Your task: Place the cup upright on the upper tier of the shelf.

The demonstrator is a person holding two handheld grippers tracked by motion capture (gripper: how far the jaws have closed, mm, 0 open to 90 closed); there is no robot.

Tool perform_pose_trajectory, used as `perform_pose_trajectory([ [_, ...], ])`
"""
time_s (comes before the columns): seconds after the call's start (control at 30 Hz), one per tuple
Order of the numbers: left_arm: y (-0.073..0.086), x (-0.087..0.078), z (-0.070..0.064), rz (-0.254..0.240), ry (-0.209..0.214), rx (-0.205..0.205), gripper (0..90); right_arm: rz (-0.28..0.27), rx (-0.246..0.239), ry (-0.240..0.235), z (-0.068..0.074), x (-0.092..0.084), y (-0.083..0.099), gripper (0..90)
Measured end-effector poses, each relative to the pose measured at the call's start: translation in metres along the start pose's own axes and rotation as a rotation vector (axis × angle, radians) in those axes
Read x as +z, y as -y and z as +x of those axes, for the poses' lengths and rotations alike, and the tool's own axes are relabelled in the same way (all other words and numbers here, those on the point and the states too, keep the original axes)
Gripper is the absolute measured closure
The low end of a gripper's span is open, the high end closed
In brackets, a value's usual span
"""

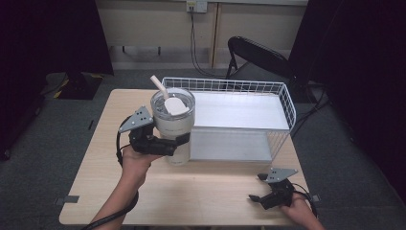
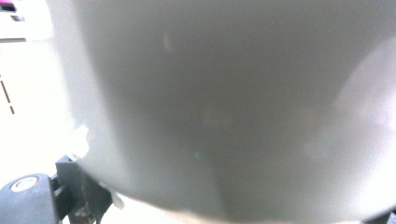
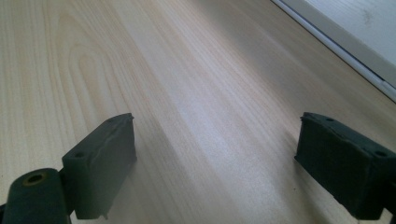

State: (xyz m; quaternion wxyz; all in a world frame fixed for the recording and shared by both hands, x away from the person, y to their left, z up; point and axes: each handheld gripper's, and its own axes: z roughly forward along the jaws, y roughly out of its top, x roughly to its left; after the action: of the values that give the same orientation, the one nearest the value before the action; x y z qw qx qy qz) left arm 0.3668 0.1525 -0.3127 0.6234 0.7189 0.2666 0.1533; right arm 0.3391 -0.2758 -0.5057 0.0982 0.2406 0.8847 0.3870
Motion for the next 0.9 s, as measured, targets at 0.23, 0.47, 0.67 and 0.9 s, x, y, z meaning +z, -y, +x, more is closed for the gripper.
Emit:
perform_pose_trajectory([
  [0.23,-0.012,0.003,0.0,-0.006,0.003,-0.004,8.9,0.0,0.0,0.0,0.0,0.0,0.0,11.2],
  [0.47,-0.022,0.006,-0.001,0.008,0.005,-0.002,8.9,0.0,0.0,0.0,0.0,0.0,0.0,11.2],
  [0.67,-0.031,0.01,-0.002,0.007,0.011,-0.004,8.9,0.0,0.0,0.0,0.0,0.0,0.0,11.2],
  [0.9,-0.041,0.014,0.0,0.023,0.02,-0.006,8.9,-0.002,0.0,0.001,0.0,0.0,0.0,11.2],
])
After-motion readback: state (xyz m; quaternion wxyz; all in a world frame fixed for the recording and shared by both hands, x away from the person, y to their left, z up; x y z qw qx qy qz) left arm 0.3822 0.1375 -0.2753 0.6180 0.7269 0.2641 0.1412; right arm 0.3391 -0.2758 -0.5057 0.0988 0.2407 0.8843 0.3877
